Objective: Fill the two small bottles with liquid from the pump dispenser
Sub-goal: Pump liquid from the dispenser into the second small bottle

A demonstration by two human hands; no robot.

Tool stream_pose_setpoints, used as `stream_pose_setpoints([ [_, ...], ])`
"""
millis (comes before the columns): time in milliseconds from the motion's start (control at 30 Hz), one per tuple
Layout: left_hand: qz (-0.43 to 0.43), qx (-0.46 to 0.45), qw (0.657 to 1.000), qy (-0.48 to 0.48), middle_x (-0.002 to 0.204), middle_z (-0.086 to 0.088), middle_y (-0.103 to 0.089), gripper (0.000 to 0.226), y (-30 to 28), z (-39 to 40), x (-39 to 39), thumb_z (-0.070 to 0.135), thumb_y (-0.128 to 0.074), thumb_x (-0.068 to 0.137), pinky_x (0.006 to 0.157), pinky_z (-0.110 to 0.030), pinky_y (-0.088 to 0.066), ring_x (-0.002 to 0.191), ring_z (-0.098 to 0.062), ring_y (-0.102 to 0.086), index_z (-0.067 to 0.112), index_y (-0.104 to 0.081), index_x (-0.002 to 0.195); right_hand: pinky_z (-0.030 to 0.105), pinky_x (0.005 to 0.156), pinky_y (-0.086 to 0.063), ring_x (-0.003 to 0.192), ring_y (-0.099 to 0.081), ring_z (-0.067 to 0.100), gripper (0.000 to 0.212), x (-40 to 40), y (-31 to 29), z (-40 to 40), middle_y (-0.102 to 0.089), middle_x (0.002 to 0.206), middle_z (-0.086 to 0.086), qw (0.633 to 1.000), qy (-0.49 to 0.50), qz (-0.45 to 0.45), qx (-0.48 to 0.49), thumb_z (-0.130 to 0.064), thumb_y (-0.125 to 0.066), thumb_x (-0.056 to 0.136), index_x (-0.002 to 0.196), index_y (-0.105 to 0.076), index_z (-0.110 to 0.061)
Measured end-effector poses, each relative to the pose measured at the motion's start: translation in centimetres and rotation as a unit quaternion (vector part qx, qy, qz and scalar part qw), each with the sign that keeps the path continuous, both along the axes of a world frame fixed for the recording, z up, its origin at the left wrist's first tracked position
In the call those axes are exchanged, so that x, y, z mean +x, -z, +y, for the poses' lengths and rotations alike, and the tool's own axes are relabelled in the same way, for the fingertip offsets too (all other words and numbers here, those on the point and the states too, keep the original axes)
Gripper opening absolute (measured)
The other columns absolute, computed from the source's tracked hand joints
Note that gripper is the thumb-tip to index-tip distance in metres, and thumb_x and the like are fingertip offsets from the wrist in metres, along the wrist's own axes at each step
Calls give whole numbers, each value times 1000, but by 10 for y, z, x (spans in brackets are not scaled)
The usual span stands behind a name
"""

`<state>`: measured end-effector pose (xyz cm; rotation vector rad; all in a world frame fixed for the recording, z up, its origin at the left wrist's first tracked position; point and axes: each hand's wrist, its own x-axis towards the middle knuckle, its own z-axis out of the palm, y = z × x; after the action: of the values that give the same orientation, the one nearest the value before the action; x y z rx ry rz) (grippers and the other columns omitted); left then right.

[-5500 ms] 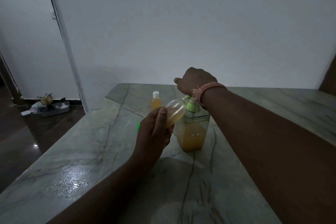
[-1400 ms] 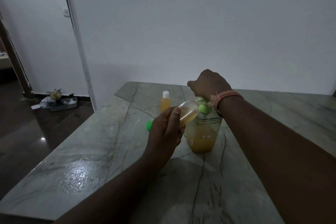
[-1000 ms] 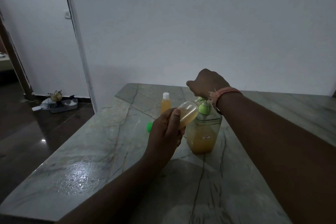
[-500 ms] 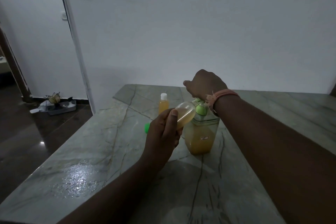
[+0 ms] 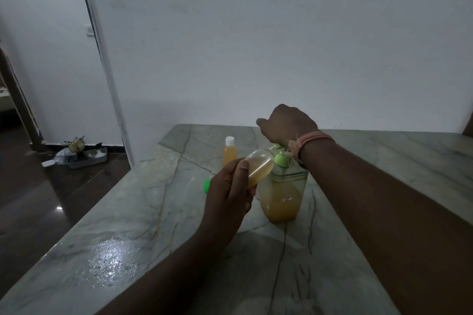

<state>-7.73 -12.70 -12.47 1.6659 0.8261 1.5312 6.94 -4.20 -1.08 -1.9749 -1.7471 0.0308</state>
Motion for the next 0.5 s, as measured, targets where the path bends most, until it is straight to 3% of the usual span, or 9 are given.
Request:
stream_pose_setpoints([
  [100,6,-8,1000,-6,63,-1,-57,27,3,2,0,29,-40,107,43,-24,-40,49,-13,-51,17,-63,99,29,65,-43,73,-61,24,29,0,4,3,-67,78,3,1000,9,16,-9,-38,-54,88,71,-60,-15],
  [233,7,-11,1000,-6,63,-1,-57,27,3,2,-1,28,-40,107,43,-23,-40,49,-13,-51,17,-64,101,26,55,-35,62,-52,18,29,1,3,-2,-57,70,2,1000,12,4,-4,-35,-56,89,67,-54,-16],
  [400,5,-8,1000,1,61,0,-56,27,1,-2,-1,29,-40,107,42,-23,-39,47,-12,-49,19,-62,95,29,64,-40,73,-56,23,29,-3,-7,-6,-55,74,1,999,-2,-34,-10,-39,-55,90,71,-50,-18],
  [500,14,-2,1000,-8,61,-1,-57,26,0,1,0,30,-41,106,42,-23,-40,47,-12,-50,19,-63,98,31,70,-42,76,-55,25,35,-3,-3,-4,-55,74,2,1000,11,-7,2,-43,-52,93,72,-50,-16],
])
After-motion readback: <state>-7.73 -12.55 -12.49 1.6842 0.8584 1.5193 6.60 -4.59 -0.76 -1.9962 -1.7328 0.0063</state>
